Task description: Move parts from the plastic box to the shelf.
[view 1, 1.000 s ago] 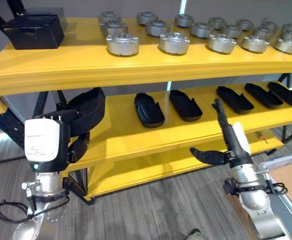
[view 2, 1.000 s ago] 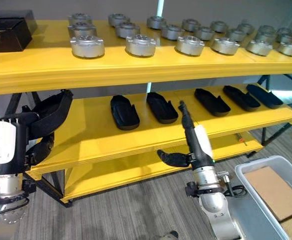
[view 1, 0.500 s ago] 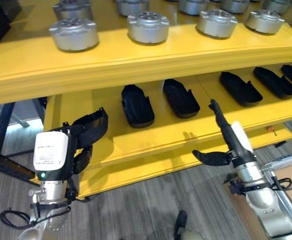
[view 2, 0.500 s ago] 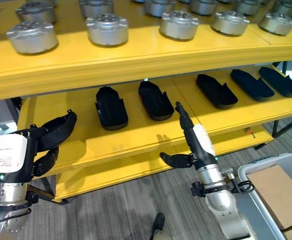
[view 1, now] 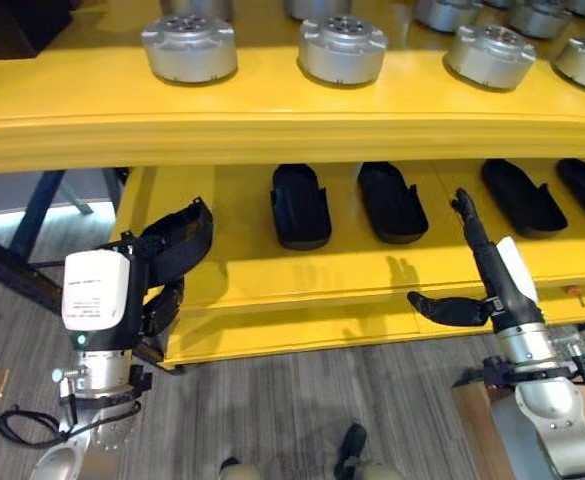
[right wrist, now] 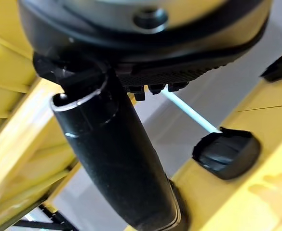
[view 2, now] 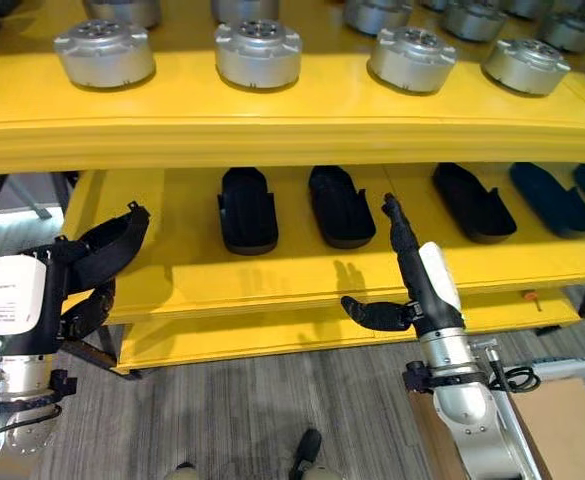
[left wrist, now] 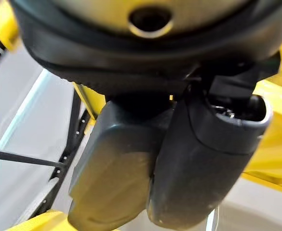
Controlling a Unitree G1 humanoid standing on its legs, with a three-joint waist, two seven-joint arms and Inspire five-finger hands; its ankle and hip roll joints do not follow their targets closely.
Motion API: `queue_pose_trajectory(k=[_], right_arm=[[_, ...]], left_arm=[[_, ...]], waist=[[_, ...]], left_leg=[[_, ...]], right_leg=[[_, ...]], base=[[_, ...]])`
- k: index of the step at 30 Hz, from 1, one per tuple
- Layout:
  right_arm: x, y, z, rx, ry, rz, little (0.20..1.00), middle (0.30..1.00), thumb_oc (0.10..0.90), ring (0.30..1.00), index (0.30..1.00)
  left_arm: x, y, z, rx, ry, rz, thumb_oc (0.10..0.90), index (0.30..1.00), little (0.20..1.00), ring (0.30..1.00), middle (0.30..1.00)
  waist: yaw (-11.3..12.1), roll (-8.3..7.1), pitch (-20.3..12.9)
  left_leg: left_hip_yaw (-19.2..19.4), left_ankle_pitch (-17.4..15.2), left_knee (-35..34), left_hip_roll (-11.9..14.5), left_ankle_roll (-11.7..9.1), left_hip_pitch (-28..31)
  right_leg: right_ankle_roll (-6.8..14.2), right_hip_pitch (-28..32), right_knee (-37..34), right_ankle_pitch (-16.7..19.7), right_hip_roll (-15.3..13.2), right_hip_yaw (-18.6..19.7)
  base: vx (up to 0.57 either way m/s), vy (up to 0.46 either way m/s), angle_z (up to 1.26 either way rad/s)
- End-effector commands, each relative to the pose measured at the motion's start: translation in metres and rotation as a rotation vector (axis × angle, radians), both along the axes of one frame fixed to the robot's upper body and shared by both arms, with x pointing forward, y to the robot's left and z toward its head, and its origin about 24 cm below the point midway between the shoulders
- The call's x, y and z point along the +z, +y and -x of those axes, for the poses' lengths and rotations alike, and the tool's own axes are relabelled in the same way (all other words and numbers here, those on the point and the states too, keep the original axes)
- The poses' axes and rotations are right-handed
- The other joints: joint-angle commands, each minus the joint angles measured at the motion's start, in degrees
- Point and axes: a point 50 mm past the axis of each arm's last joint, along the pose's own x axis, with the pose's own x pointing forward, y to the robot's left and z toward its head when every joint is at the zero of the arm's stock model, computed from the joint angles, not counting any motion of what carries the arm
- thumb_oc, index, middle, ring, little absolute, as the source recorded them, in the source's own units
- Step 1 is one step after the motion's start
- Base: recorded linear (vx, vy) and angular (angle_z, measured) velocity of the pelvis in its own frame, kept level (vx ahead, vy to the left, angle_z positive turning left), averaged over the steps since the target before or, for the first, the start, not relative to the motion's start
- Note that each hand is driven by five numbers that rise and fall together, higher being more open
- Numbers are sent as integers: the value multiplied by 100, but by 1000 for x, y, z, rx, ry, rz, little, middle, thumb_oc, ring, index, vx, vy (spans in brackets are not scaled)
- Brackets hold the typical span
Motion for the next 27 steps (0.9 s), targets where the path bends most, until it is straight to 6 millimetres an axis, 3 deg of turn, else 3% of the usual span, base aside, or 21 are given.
queue_pose_trajectory(k=[1,3,5,8,10,13,18,27], right_arm=[[49,3,6,42,-290,-50,1000,1000,900,1000,1000],[46,5,6,52,-275,-61,1000,1000,900,1000,1000],[45,4,7,42,-267,-57,1000,1000,900,1000,1000],[41,8,7,41,-254,-61,1000,1000,900,1000,1000],[40,9,7,38,-251,-61,1000,1000,900,1000,1000],[31,17,5,51,-201,-50,1000,1000,900,1000,1000],[29,21,4,76,-182,-56,1000,1000,900,1000,1000],[33,25,0,110,-196,-72,1000,1000,900,1000,1000]], left_arm=[[64,-1,0,-62,-327,-32,400,300,300,300,300],[65,-3,0,-76,-332,-27,400,300,300,300,300],[68,-7,-1,-101,-339,-28,400,300,300,300,300],[72,-12,-5,-139,-322,-75,400,300,300,300,300],[73,-13,-7,-142,-328,-85,400,300,300,300,300],[75,-14,-17,-115,-325,-169,400,300,300,300,300],[67,-7,-21,-70,-264,-218,400,300,300,300,300],[46,7,-38,-4,-127,-262,400,300,300,300,300]], waist=[[-38,-112,-184],[-71,53,-182],[-92,54,-190],[-110,-133,-184],[-113,-185,-185],[-158,-489,-200],[-127,-621,-152],[-148,-708,79]], left_leg=[[244,1030,-1025,405,-95,459],[370,780,-1170,189,-83,623],[421,707,-1082,77,-69,578],[638,355,-871,-360,99,702],[687,278,-857,-459,148,742],[998,11,-865,-751,301,1035],[1194,1,-988,-754,288,1281],[1288,104,-1076,-594,189,1461]], right_leg=[[932,446,284,-255,-572,442],[957,345,578,-229,-766,554],[993,302,662,-159,-925,575],[1120,366,671,39,-1252,734],[1156,383,648,101,-1316,760],[1252,370,489,370,-1485,872],[1252,343,441,409,-1476,947],[1252,382,462,298,-1353,928]], base=[[107,167,11],[95,295,-36],[65,215,-42],[133,252,-8],[81,162,17],[90,154,-4],[36,14,-37],[6,-31,-11]])
